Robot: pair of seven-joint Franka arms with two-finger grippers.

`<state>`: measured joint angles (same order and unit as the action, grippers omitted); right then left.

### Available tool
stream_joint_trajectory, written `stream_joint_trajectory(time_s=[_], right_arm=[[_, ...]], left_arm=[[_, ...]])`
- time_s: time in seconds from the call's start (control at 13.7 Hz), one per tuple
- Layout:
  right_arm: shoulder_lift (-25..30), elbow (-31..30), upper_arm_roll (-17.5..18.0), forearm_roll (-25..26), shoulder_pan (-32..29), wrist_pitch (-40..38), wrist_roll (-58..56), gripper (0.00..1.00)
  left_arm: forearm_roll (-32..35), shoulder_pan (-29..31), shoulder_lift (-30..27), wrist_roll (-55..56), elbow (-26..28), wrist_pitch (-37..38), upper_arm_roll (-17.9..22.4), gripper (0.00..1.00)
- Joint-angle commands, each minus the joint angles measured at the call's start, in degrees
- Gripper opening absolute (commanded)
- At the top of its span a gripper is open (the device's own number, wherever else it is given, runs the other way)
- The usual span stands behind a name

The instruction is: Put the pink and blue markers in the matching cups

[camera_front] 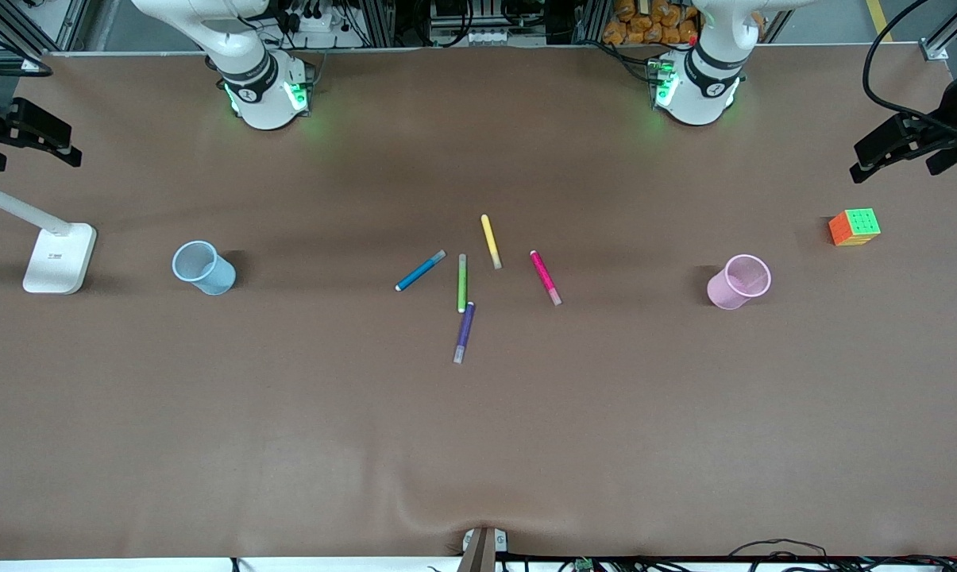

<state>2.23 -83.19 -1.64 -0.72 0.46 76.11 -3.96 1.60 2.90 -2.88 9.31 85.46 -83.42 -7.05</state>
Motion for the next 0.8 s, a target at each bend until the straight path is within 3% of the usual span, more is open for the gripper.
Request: stream_joint_trajectory(time_s=[0.0,0.73], right_arm=[[0.4,-0.1,-1.2,-0.3,0.9,-0.7,-0.6,1.0],[0.5,0.0,-1.2,-0.6,0.7,-1.1,-0.6,1.0]], left_arm=[[-0.7,-0.2,-0.3,0.0,-0.6,1.7,0.4,1.0],[-1.8,0.0,1.1,-0.3,0.2,2.7,-0.2,1.0]])
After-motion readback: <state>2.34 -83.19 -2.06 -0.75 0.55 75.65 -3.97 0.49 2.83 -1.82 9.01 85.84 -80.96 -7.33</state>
